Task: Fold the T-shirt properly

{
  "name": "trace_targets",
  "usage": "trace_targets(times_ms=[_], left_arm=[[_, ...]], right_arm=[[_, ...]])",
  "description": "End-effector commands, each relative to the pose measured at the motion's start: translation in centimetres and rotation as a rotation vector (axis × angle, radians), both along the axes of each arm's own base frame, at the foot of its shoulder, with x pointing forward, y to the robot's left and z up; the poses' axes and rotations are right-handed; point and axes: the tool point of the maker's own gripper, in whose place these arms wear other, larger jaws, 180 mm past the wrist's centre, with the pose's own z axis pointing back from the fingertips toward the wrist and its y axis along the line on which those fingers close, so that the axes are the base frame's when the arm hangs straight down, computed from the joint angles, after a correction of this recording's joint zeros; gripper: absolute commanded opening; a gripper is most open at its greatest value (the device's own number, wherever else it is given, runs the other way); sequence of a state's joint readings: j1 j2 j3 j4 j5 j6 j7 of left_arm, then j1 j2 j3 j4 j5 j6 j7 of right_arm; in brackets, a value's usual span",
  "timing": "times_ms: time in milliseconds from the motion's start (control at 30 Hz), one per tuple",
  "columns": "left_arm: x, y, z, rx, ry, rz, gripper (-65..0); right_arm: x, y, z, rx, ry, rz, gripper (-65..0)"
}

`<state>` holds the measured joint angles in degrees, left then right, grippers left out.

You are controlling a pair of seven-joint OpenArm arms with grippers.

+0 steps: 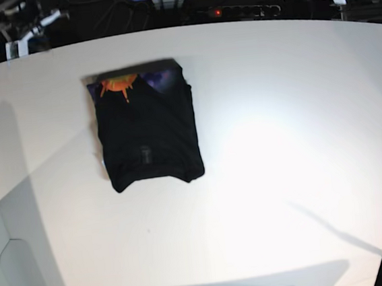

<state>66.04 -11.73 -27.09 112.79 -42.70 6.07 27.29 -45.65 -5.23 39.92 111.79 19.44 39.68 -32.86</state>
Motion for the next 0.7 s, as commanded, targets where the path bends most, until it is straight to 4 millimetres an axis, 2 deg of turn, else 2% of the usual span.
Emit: trace_targets(times_ms=[0,67,100,133,200,267,333,400,467,533,567,667], left_arm=[[-1.0,-0.3,-0.2,0.029,0.022,-0.019,-65.0],[-3.7,-0.3,-1.9,0.113,0.121,-0.079,-65.0],[-5.7,-0.1,-3.1,0.146,0.193,-0.109,-65.0],[-7.1,0.1,-4.1,0.172,0.244,-0.135,-65.0],[-7.7,0.0,-6.4,0.202,0.267,-0.187,-65.0],[-8.7,0.6,-8.8,0.226,0.284,-0.224,-65.0],[-8.9,0.6,-11.7,0.225,0.292,-0.291,-65.0],[-9.0,1.5,-14.7,0.238,0.310,-0.343,-65.0],[-9.6,2.1,-17.7,0.231,0.347,-0.361,-65.0],[-9.0,2.4,-19.6,0.239,0.355,-0.394,-65.0],[-8.6,2.2,-20.6,0.242,0.356,-0.426,-65.0],[-7.1,1.8,-22.6,0.256,0.350,-0.485,-65.0]], right_arm=[[-1.1,-0.2,0.3,0.006,0.009,-0.005,-65.0],[-4.0,0.3,-0.7,0.031,0.085,-0.039,-65.0],[-5.3,0.6,-1.1,0.044,0.118,-0.054,-65.0],[-6.2,0.9,-1.6,0.058,0.140,-0.067,-65.0],[-8.0,1.3,-2.7,0.090,0.186,-0.100,-65.0],[-9.5,1.7,-4.3,0.126,0.233,-0.130,-65.0],[-10.9,2.3,-6.6,0.164,0.292,-0.154,-65.0],[-12.5,4.1,-9.8,0.224,0.363,-0.168,-65.0],[-13.2,6.1,-12.6,0.270,0.383,-0.167,-65.0],[-13.0,8.2,-14.7,0.316,0.364,-0.166,-65.0],[-13.0,9.9,-15.9,0.348,0.366,-0.146,-65.0],[-12.6,13.4,-18.7,0.396,0.366,-0.063,-65.0]])
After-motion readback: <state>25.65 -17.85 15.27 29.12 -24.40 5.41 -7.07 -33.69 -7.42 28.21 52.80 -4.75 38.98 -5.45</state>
